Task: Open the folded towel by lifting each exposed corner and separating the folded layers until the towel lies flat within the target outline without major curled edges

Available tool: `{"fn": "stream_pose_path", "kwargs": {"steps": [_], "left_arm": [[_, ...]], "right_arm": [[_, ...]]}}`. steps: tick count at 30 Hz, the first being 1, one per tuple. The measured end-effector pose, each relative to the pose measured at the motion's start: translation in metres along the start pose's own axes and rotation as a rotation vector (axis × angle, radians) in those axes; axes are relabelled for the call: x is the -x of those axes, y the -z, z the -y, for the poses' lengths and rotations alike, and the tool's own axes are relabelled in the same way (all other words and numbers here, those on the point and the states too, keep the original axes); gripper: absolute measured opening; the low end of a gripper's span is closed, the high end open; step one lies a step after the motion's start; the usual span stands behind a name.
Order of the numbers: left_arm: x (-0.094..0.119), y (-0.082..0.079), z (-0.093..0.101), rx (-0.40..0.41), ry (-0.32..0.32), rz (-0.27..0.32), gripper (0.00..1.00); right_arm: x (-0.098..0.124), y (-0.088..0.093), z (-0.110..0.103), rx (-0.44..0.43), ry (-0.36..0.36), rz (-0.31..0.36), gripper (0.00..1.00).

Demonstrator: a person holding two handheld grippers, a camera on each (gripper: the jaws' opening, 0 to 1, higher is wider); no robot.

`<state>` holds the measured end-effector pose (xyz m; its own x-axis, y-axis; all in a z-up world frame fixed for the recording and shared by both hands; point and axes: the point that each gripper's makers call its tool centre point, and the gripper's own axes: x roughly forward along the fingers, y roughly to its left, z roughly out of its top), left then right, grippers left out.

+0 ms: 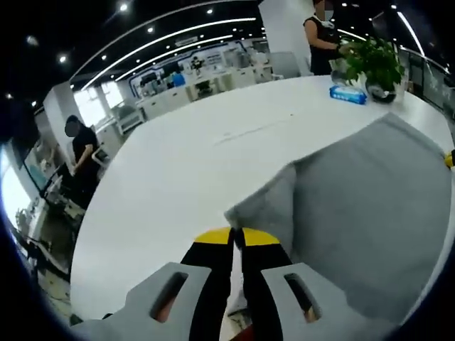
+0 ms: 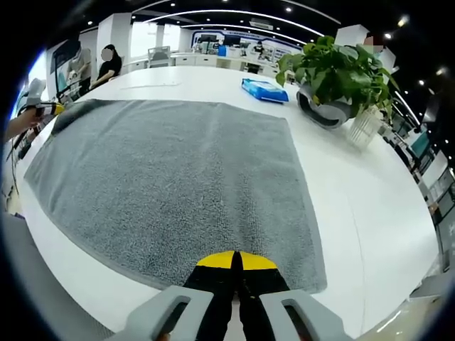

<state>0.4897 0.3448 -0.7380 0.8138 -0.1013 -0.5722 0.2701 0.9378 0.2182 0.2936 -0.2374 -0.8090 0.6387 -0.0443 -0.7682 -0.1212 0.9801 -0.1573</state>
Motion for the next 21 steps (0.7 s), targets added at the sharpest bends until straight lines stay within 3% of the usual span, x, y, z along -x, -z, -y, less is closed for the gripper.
{"fn": "stream_pose_path", "kwargs": {"steps": [7,10,21], "left_arm": [[0.003,-0.023,-0.013,-0.092,-0.082,0.078,0.03],[0.002,-0.027,-0.015,-0.09,-0.084,0.087,0.03],[0.0,-0.017,-0.021,-0.082,-0.1,0.054,0.06]], "right_arm": [[0.0,0.0,0.0,0.008,0.005,0.001,0.0],[0.0,0.0,0.0,0.005,0.005,0.001,0.0],[0.0,0.0,0.0,0.007,0.004,0.002,0.0]]}}
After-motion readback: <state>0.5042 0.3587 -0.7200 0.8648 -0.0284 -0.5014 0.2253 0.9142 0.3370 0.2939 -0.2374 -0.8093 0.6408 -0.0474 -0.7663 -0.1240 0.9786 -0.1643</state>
